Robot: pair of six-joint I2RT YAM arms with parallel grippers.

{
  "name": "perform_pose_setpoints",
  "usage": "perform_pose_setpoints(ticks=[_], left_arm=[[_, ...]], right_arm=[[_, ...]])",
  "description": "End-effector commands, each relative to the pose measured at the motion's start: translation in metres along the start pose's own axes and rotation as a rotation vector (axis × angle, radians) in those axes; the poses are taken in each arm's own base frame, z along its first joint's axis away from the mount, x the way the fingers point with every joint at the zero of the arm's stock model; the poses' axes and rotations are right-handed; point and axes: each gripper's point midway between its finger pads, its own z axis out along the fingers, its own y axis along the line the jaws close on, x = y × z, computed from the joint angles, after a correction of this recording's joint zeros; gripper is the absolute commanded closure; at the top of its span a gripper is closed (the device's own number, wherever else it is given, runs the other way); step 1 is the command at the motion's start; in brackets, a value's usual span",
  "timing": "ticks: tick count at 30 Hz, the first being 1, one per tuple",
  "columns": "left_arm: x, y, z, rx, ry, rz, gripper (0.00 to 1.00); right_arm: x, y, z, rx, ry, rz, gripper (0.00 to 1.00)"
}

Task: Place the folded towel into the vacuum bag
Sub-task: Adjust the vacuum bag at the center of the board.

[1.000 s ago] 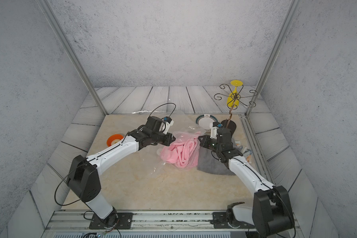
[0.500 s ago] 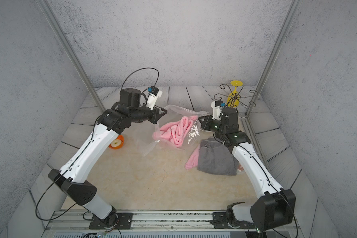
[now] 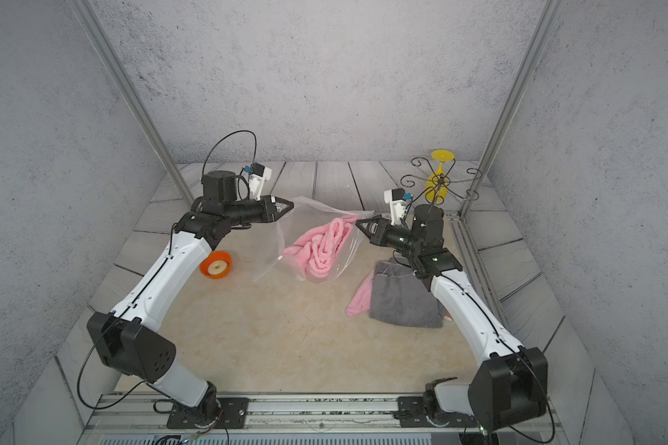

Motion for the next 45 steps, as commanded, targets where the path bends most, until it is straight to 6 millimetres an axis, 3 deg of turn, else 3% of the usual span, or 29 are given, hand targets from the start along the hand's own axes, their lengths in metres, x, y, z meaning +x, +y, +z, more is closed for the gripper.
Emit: perform_pose_setpoints(ticks=[1,6,8,10,14,18,19,21,22,24,29,33,35,40,45], left_arm=[[0.006,0.025,0.009,-0.067,-0.025,-0.022,1.00],[0.048,0.051,0.020,-0.196,0.066,0.010,1.00],[0.057,0.058,0.021,-0.246,0.088,0.032,1.00],[0.059,0.058,0.020,-0.274,0.093,0.058,1.00],[0.039,0.042,0.006,-0.285,0.029,0.116,1.00],[0.028,0.049,-0.012,-0.390,-0.016,0.102,1.00],[0.032,0.054,-0.011,-0.418,-0.012,0.084,1.00],[0.047,0.064,-0.004,-0.447,0.008,0.053,1.00],[0.058,0.067,0.004,-0.448,0.030,0.037,1.00],[0.081,0.068,0.020,-0.442,0.070,0.014,1.00],[0.128,0.057,0.059,-0.396,0.152,-0.022,1.00],[0.137,0.049,0.076,-0.368,0.184,-0.022,1.00],[0.140,0.049,0.080,-0.361,0.192,-0.036,1.00],[0.145,0.050,0.085,-0.345,0.207,-0.041,1.00],[0.145,0.045,0.086,-0.326,0.215,-0.034,1.00]], right_arm=[[-0.028,0.044,-0.010,-0.191,-0.073,-0.068,1.00],[-0.041,0.060,-0.007,-0.304,-0.087,-0.048,1.00],[-0.041,0.053,-0.004,-0.281,-0.088,-0.038,1.00],[-0.037,0.034,0.000,-0.186,-0.077,-0.022,0.99],[-0.013,-0.040,-0.004,0.186,-0.049,0.038,0.96],[0.034,-0.137,-0.050,0.712,0.005,0.146,0.92],[0.047,-0.158,-0.066,0.822,0.016,0.183,0.86],[0.072,-0.188,-0.096,0.986,0.028,0.268,0.50],[0.085,-0.201,-0.111,1.057,0.029,0.312,0.40],[0.110,-0.221,-0.139,1.152,0.019,0.410,0.31],[0.149,-0.231,-0.196,1.315,-0.075,0.544,0.24],[0.171,-0.224,-0.237,1.441,-0.134,0.583,0.16],[0.183,-0.222,-0.248,1.465,-0.123,0.615,0.15],[0.219,-0.229,-0.243,1.421,-0.046,0.717,0.14],[0.229,-0.251,-0.201,1.213,-0.058,0.791,0.14]])
